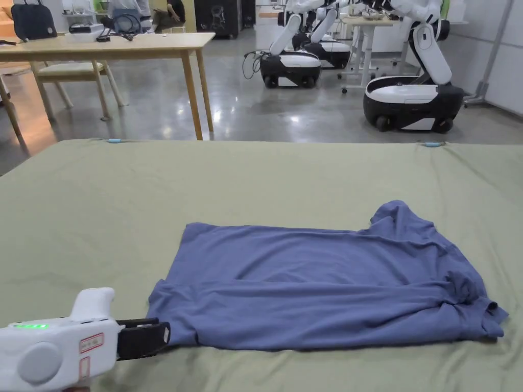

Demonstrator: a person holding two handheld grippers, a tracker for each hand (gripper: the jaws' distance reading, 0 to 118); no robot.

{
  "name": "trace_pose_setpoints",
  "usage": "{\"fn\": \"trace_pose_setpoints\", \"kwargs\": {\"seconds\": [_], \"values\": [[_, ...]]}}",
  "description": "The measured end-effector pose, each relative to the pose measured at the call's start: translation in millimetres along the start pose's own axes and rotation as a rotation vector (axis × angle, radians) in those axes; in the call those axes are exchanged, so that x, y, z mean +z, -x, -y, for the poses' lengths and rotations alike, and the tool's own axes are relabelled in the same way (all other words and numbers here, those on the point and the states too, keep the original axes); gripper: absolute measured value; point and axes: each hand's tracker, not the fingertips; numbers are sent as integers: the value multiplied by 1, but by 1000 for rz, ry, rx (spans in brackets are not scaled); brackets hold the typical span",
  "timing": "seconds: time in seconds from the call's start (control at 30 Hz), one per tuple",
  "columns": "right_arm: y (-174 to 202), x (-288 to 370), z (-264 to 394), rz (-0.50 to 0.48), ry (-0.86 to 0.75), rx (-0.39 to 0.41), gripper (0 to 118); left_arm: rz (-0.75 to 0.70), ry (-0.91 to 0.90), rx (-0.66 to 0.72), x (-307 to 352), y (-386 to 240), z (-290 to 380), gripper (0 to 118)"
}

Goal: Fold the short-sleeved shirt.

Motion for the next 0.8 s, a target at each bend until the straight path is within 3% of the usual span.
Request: {"fn": "trace_pose_setpoints", "kwargs": {"seconds": [0.03,0.13,0.23,0.27,0.33,0.37,0.5,0.63,0.67,0.73,0.77,0.8], "values": [[23,-3,1,20,6,36,0,-24,29,-20,-10,-1,-1,106],[29,-5,2,45,21,62,0,-55,140,-60,-31,-11,4,107],[35,-10,2,38,37,58,0,-94,109,-118,-23,-22,5,100],[35,-13,2,38,46,55,0,-85,89,-137,-18,-24,6,83],[33,-23,0,46,68,63,0,-110,40,-202,-9,-29,10,27],[32,-28,-1,62,72,74,0,-85,25,-205,-6,-30,10,9],[16,-66,-21,75,58,130,0,-123,58,-252,-12,-37,10,8],[-29,-139,-35,163,188,210,2,-122,54,-262,-7,-39,10,7],[-43,-159,-34,152,236,221,23,-120,48,-264,-5,-39,11,7],[-72,-192,-26,183,313,168,92,-115,57,-262,-4,-40,11,7],[-80,-206,-22,201,347,151,108,-112,58,-258,-1,-46,12,7],[-85,-214,-18,202,334,146,107,-106,64,-251,0,-47,11,7]]}}
